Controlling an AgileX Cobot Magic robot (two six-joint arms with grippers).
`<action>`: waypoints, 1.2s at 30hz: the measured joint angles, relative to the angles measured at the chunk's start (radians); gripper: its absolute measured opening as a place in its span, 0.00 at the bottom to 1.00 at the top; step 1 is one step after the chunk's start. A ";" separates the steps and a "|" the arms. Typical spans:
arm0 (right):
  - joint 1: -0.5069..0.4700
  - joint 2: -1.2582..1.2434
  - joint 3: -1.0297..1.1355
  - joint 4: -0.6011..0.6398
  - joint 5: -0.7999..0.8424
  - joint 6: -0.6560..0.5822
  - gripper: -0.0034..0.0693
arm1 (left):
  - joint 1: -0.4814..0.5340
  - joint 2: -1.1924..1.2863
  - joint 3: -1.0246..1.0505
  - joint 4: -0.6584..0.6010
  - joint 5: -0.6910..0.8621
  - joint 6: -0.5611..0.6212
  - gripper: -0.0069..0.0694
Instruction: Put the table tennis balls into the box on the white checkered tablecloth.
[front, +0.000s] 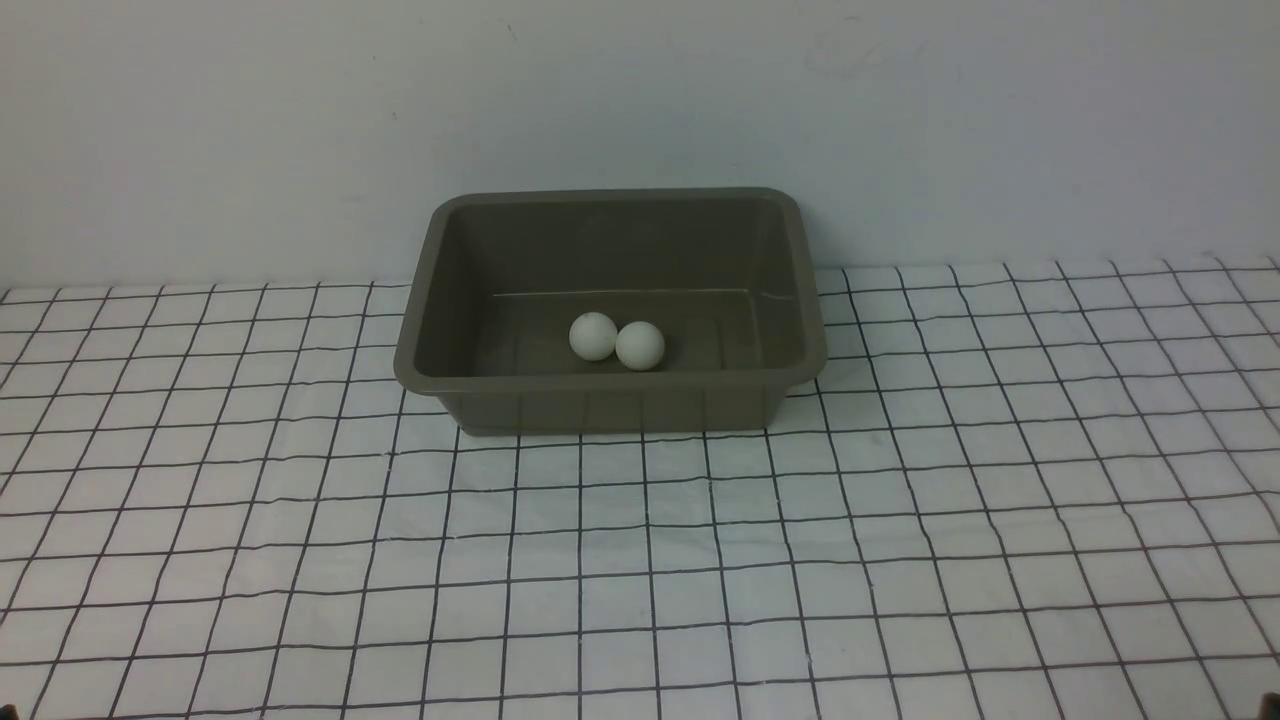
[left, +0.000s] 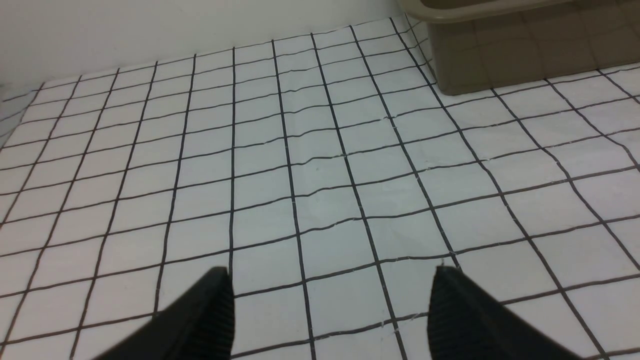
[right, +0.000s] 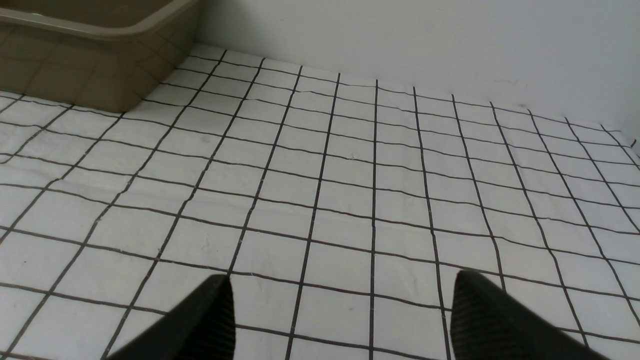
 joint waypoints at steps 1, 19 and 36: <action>0.000 0.000 0.000 0.000 0.000 0.000 0.77 | 0.000 0.000 0.000 0.000 0.000 0.000 0.70; 0.000 0.000 0.001 -0.119 -0.007 0.141 0.77 | 0.000 0.000 0.000 0.000 0.000 0.000 0.70; 0.000 0.000 0.001 -0.120 -0.007 0.147 0.77 | 0.000 0.000 0.000 0.000 0.000 0.000 0.70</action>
